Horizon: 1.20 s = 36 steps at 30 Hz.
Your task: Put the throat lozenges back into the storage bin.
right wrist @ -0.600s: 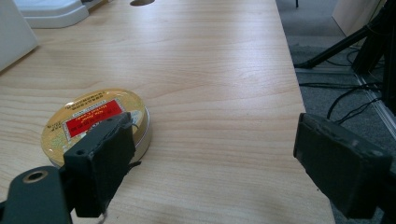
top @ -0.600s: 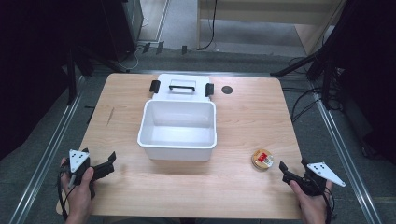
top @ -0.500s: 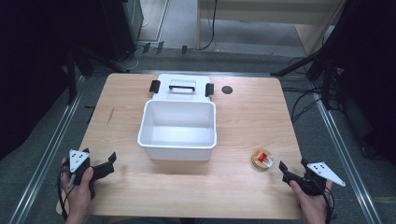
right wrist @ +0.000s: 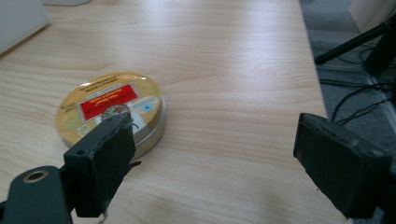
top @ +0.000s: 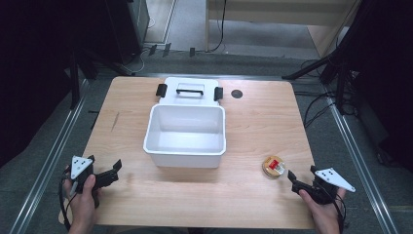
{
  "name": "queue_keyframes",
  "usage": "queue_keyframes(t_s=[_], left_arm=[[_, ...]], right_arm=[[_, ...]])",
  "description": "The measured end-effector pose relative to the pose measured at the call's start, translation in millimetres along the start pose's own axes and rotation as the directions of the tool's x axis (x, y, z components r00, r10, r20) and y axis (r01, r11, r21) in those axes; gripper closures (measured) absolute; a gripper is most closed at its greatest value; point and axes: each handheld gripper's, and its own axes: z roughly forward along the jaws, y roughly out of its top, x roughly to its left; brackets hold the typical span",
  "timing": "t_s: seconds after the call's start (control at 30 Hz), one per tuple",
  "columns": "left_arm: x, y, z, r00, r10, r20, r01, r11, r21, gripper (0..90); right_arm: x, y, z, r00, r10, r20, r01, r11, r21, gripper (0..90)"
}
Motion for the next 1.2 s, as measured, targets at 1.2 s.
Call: queue_keyframes(t_s=[1.2], left_arm=[[-6.3, -2.2, -2.9, 0.999, 0.042, -0.016, -0.043, 0.9961, -0.077, 0.0]], right_arm=[[59.0, 79.9, 18.6, 0.911, -0.348, -0.222, 0.41, 0.82, 0.4, 12.8]])
